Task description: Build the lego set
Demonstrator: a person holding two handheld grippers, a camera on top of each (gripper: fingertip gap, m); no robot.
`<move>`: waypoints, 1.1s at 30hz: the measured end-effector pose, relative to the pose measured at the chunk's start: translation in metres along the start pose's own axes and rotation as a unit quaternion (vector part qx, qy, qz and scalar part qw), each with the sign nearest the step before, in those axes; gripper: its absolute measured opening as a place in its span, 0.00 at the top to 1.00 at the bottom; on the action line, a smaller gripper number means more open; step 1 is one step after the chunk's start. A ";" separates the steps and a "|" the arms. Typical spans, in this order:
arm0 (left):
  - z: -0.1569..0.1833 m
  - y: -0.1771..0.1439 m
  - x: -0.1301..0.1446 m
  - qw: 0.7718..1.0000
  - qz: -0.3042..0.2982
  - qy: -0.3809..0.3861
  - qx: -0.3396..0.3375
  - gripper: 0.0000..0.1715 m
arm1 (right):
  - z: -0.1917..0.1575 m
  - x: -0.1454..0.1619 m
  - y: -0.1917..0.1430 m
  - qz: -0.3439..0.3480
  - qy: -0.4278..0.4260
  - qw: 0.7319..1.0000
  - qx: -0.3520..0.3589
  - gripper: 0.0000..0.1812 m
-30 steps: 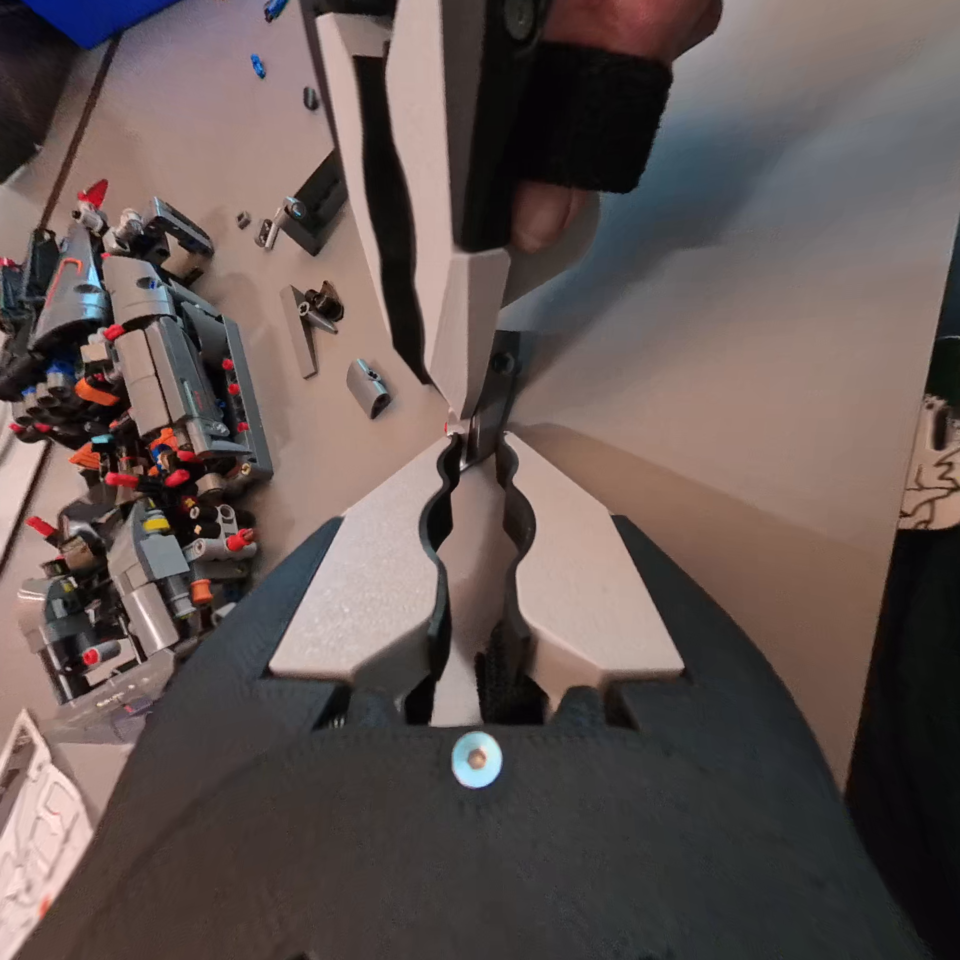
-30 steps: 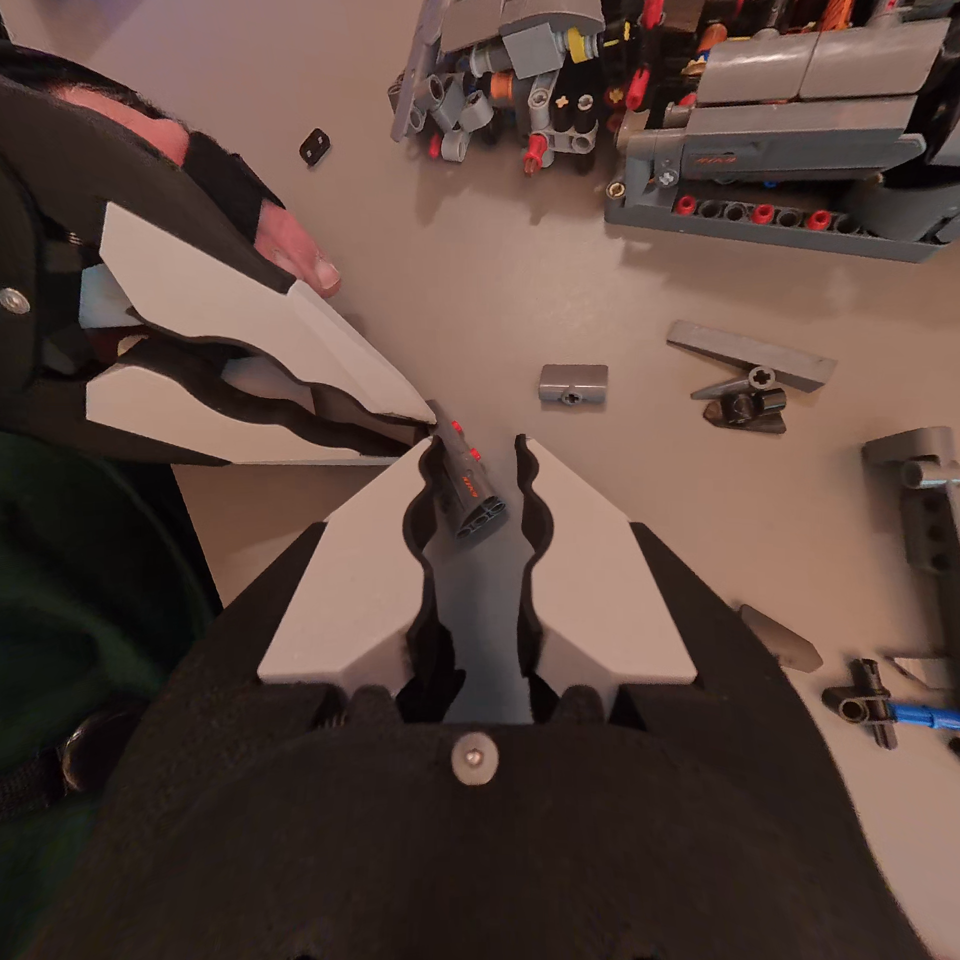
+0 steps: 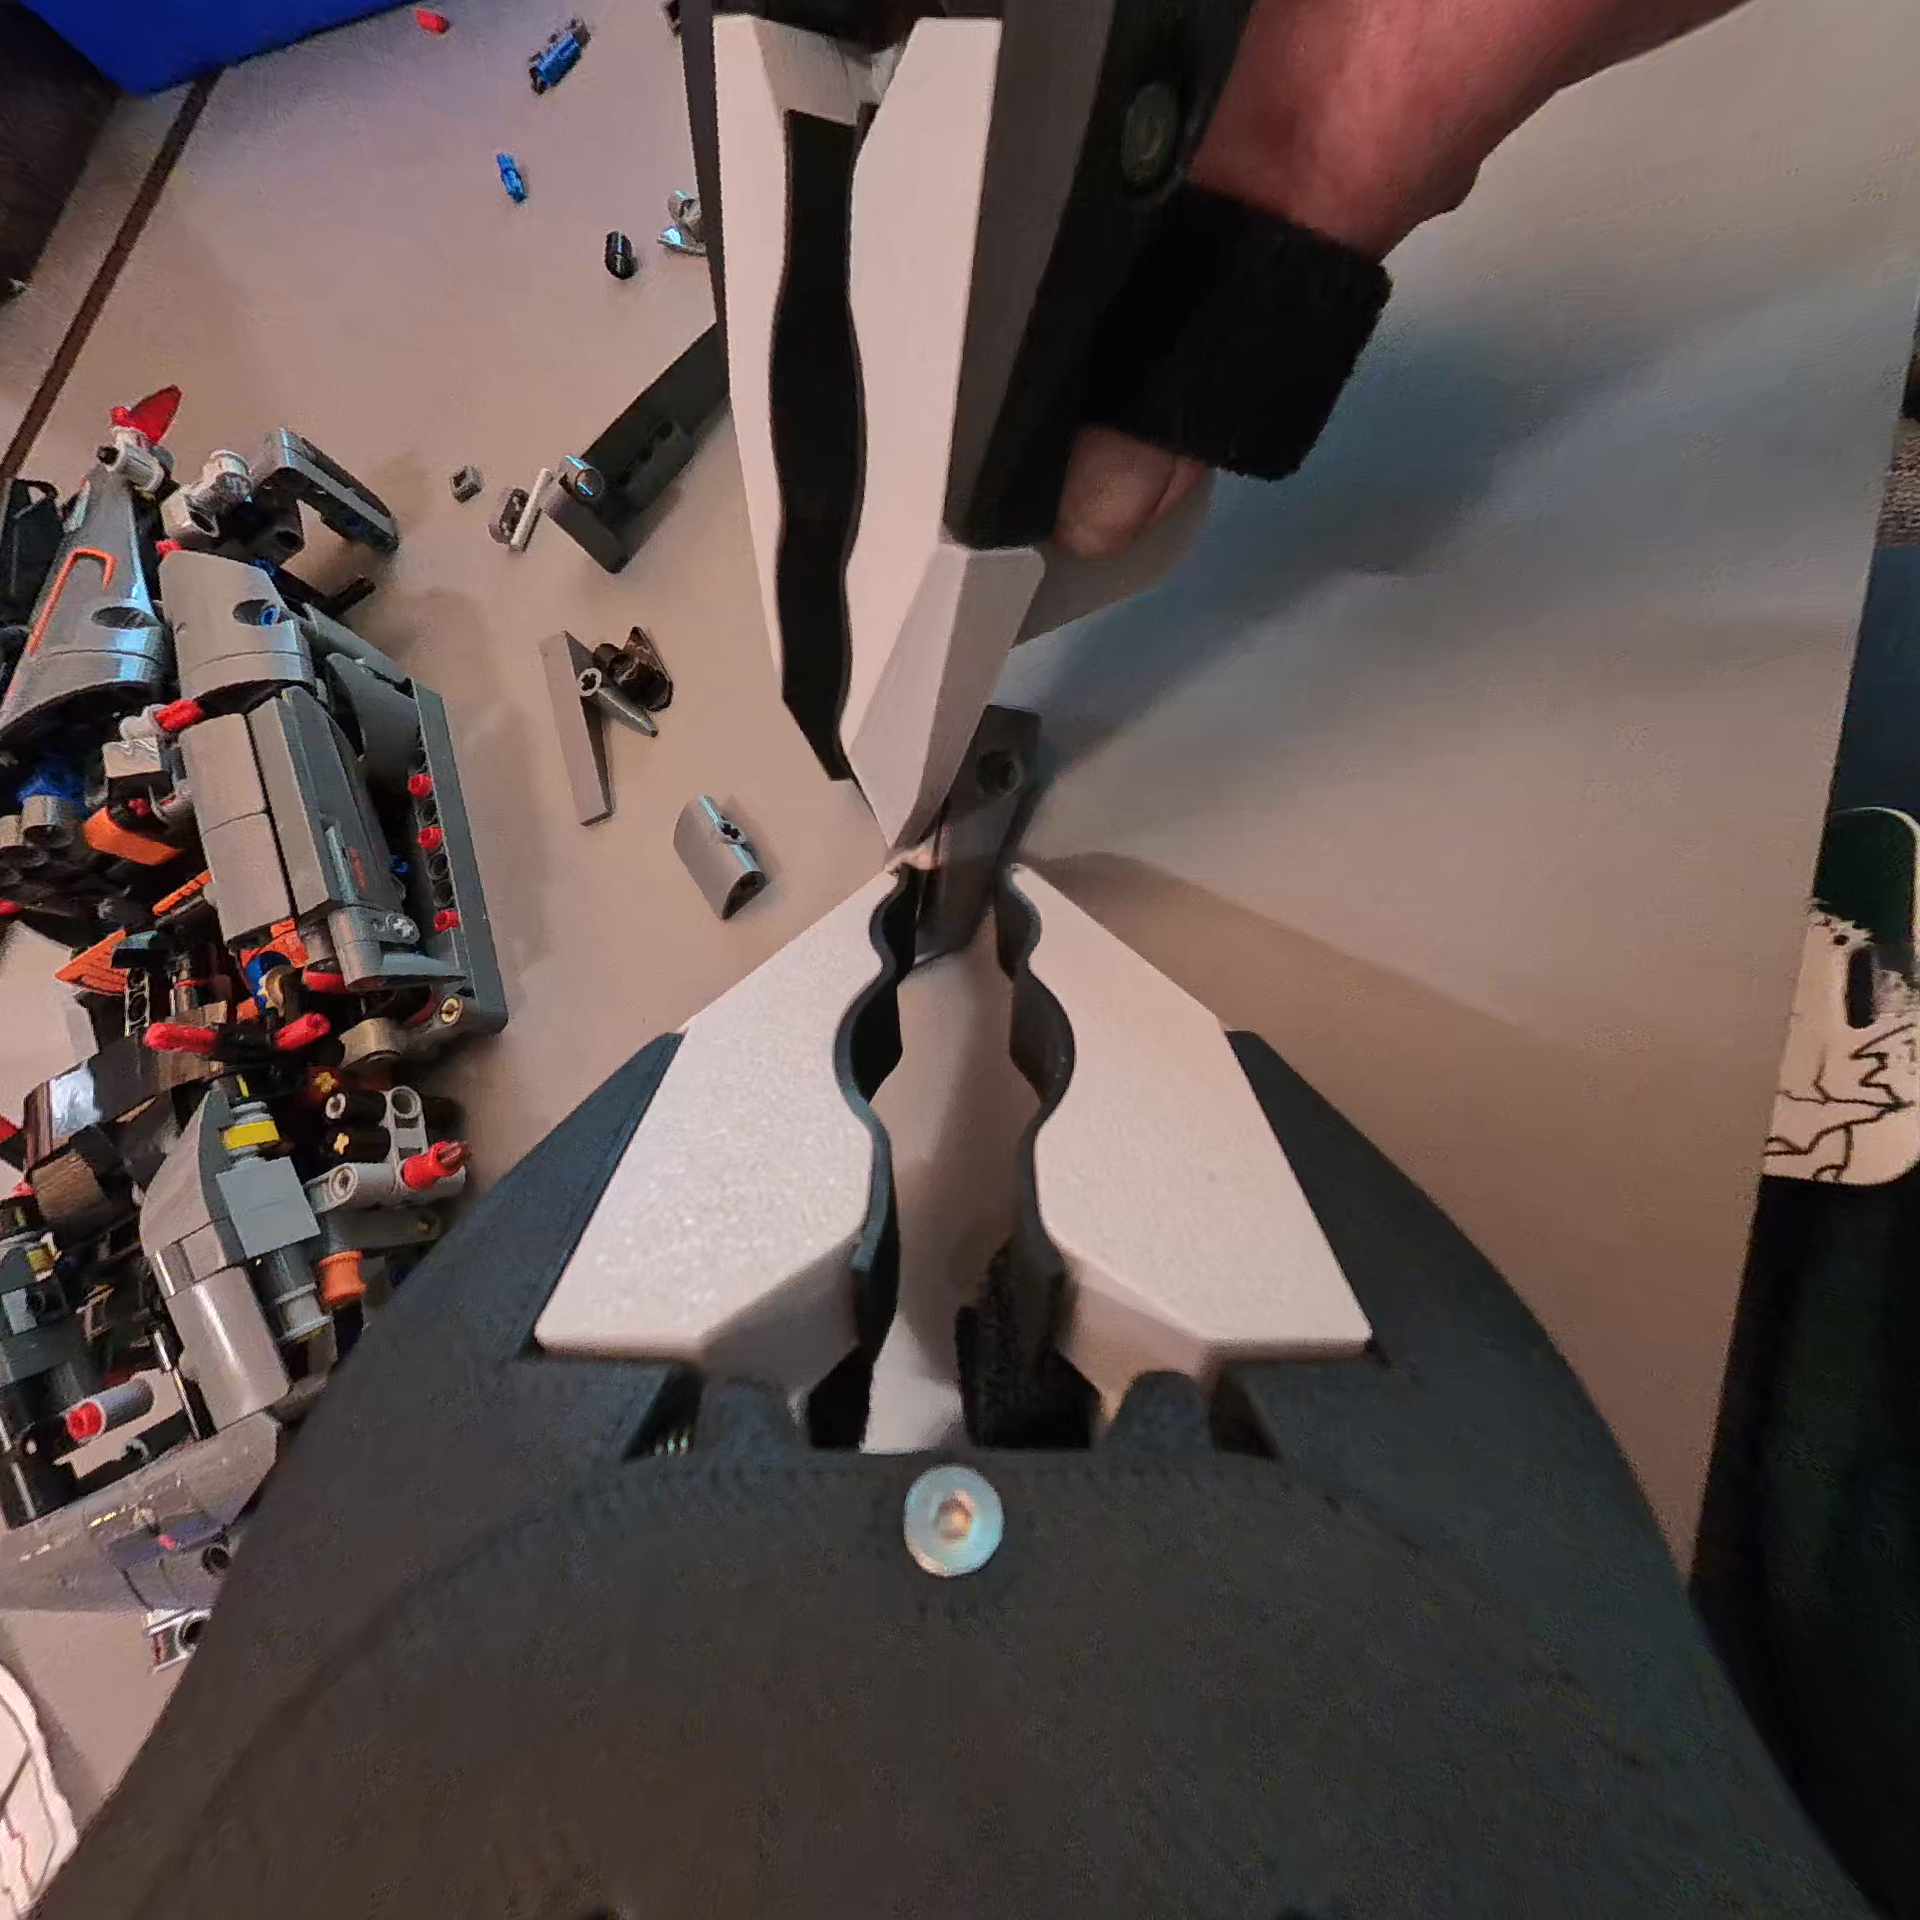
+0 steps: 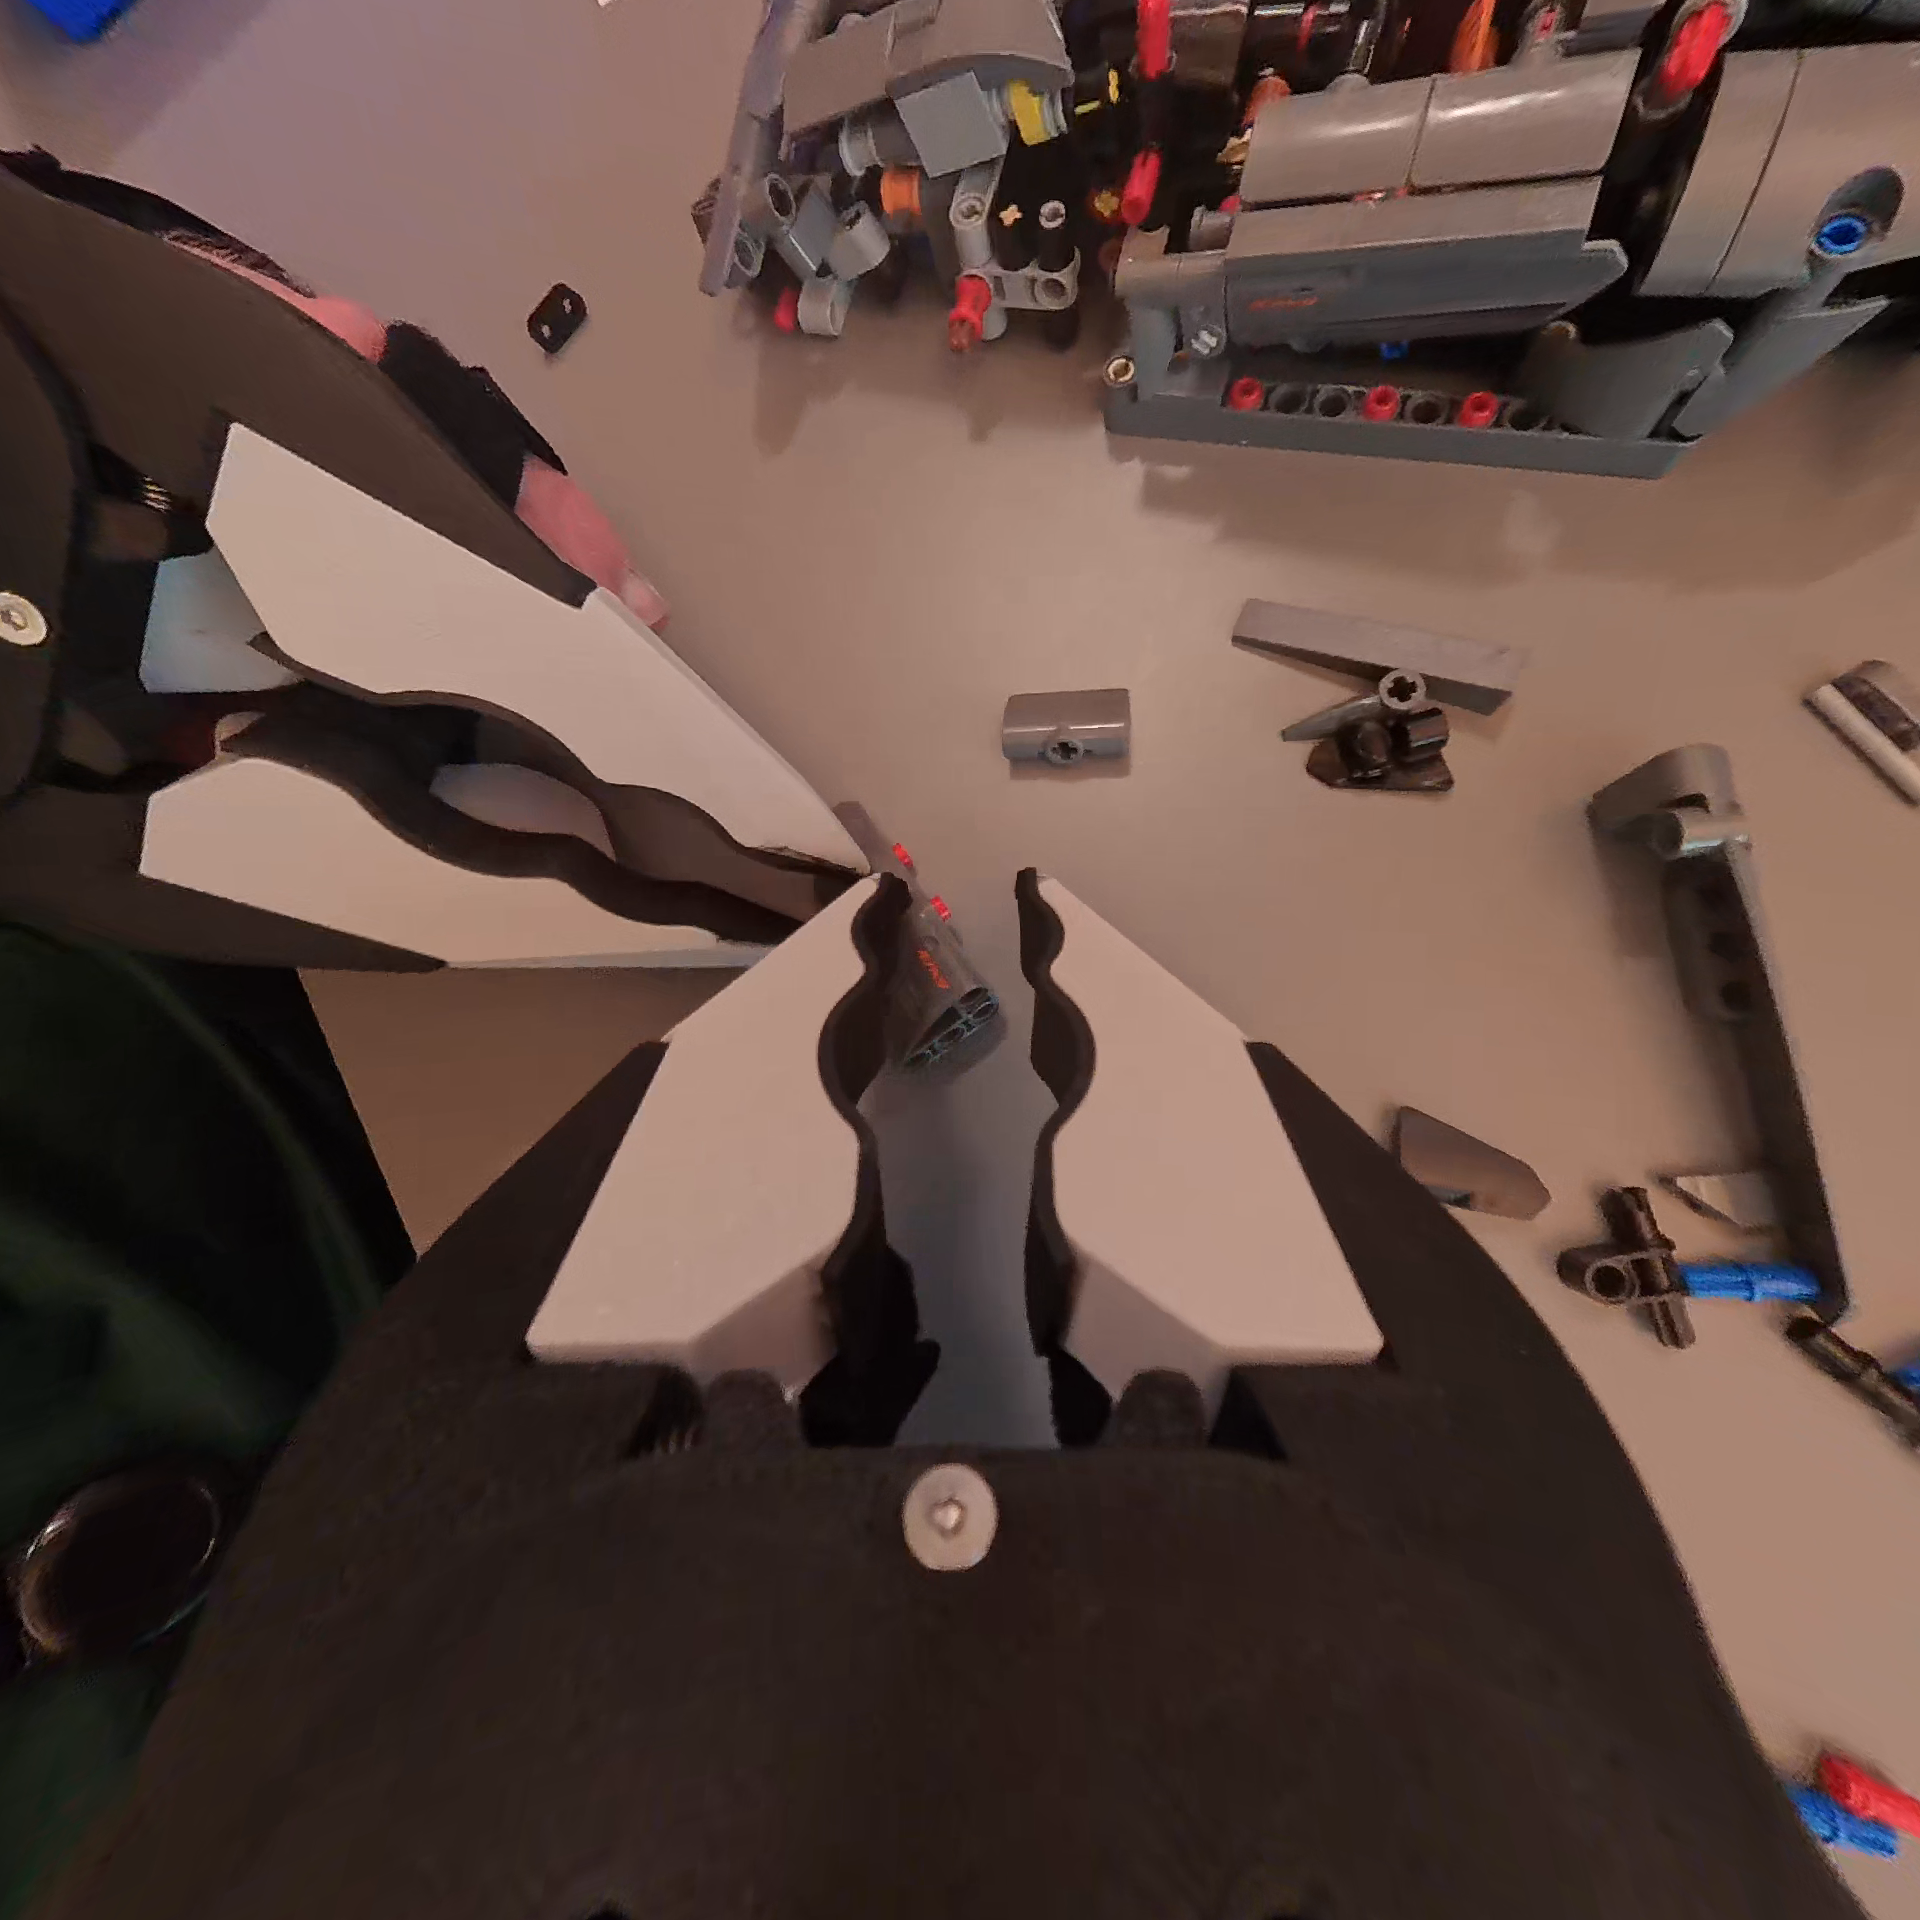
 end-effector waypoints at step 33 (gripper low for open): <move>0.007 -0.004 -0.010 0.999 0.018 0.033 -0.005 0.83 | -0.003 0.009 -0.016 0.049 -0.010 0.999 0.007 0.87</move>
Point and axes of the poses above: each gripper's, where its closed fingertips meet, y out along the fingers, x out of its underside, z = x × y across the jaws, the point moved 7 cm from there along -y, back along the fingers, and after that the axes turned 12 degrees about -x, right-handed, at the moved point
